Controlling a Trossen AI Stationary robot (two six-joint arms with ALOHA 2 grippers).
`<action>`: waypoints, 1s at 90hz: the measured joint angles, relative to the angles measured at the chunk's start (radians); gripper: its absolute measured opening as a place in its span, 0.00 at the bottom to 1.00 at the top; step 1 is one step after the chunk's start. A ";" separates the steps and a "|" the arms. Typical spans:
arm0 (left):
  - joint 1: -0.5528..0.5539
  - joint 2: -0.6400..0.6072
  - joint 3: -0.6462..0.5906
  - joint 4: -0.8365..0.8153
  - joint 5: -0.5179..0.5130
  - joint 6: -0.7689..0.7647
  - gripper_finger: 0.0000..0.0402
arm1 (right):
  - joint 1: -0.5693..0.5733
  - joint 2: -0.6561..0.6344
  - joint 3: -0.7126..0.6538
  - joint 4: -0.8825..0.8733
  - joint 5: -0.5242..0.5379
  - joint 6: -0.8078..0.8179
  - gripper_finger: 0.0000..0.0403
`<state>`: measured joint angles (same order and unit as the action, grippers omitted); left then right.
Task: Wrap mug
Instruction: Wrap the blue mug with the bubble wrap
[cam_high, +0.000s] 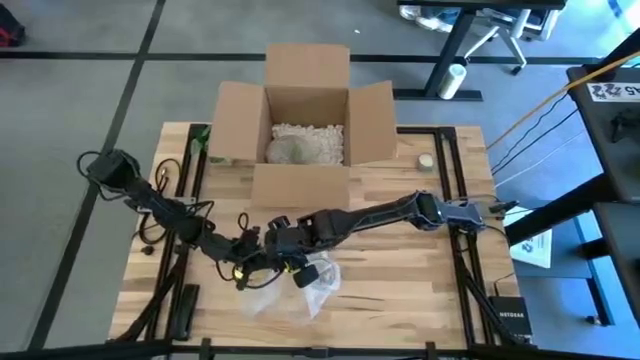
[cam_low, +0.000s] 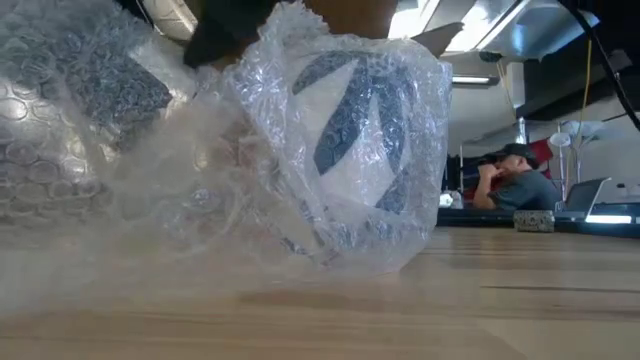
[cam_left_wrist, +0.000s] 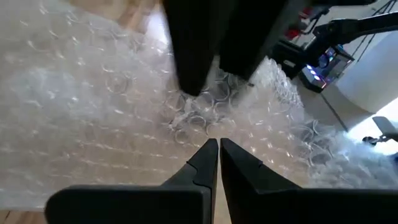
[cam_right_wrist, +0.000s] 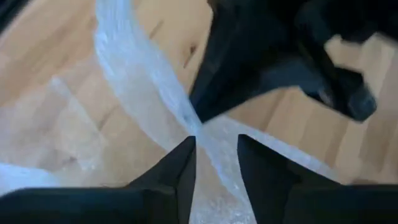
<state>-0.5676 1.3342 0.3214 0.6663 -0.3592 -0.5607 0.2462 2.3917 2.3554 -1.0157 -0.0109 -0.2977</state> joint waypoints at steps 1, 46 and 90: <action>0.000 0.000 0.000 -0.001 0.000 0.000 0.00 | 0.000 0.001 -0.001 -0.006 -0.001 0.003 0.20; 0.000 0.000 0.000 -0.003 0.000 -0.008 0.00 | 0.023 -0.066 0.000 -0.111 0.065 0.210 0.00; 0.019 -0.015 0.000 0.023 -0.004 0.047 0.00 | 0.121 -0.161 -0.001 -0.345 0.150 0.471 0.00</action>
<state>-0.5483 1.3188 0.3213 0.6896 -0.3627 -0.5139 0.3670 2.2310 2.3547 -1.3609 0.1394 0.1728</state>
